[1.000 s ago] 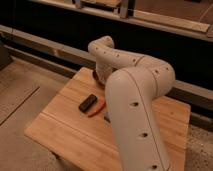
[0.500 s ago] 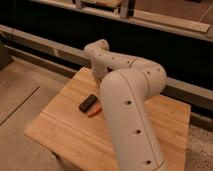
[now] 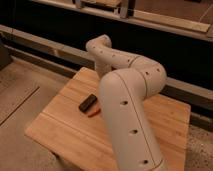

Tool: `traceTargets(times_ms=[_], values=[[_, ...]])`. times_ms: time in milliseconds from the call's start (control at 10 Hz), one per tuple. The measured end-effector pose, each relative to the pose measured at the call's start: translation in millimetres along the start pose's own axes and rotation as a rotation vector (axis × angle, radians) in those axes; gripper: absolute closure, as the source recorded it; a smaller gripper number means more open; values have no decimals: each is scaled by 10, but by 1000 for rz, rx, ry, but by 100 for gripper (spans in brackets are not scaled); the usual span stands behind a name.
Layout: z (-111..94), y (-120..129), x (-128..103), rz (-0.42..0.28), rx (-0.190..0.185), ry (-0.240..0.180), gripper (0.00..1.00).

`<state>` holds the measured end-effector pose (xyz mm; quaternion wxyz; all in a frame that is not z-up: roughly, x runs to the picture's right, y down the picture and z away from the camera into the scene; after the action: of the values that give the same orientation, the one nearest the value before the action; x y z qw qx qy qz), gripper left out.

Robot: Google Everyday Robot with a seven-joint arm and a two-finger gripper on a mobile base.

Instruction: Push the ceramic bowl across the table

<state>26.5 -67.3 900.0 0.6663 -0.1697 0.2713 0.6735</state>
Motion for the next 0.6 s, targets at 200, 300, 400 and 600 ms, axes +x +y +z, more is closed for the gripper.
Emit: traceTargets(times_ms=[200,300,400,600], values=[[-72,-204,-42,32,23,-8,100],[-77,-263,-46,38,34,-8,100],[-87,-273,-50,42,34,-10,100],[-95,-104,-33,45,5,-16,100]])
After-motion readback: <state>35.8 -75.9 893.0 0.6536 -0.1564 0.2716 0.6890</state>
